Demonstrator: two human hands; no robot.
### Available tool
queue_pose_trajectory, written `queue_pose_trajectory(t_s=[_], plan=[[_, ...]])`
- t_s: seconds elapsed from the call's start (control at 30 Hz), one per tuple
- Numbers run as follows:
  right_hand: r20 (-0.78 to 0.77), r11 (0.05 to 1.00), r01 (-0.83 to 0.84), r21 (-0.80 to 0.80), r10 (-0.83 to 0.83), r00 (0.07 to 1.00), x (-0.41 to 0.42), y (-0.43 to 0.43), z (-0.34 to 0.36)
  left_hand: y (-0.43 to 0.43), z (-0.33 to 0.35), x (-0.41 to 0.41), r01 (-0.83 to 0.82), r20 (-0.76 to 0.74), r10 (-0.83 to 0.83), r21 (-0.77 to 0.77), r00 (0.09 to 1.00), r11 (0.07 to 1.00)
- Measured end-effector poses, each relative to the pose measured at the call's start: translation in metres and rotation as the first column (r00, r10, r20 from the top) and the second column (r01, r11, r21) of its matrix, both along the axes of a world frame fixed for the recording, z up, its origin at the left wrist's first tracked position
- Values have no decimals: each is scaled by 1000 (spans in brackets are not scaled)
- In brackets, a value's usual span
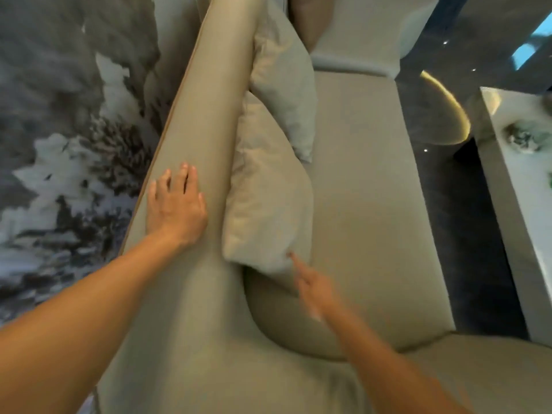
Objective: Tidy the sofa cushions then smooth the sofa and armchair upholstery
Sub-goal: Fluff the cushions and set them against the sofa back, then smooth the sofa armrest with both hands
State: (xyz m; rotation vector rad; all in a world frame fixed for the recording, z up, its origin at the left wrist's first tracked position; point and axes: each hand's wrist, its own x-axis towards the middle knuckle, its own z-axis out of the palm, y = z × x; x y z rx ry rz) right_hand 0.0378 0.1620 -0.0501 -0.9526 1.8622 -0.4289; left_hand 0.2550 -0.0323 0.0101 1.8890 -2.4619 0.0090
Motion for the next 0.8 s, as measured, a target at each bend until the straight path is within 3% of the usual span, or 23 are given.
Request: queue_pose_trajectory(t_s=[0.1,0.17,0.23,0.33,0.43,0.53,0.67,0.8], plan=[[-62,957,-262,123,271,961,37,91,19,98,9,27,-9,33,8,32,999,999],[-184,951,-268,155,294,938,44,114,32,158,10,41,-35,35,32,76,999,997],[-214,952,-283,121,303,929,46,123,46,201,11,48,-53,40,49,101,998,993],[-366,911,-373,176,412,834,61,147,56,229,10,53,-71,54,65,126,996,989],[-509,931,-329,158,362,781,84,174,62,232,8,52,-102,38,99,94,994,990],[-669,953,-299,43,250,701,95,181,63,230,2,53,-113,12,113,89,994,990],[-710,955,-288,-67,158,687,103,187,66,232,-4,56,-97,-53,100,64,994,993],[-757,972,-231,-42,120,642,109,194,67,257,-7,57,-147,-94,153,71,984,987]])
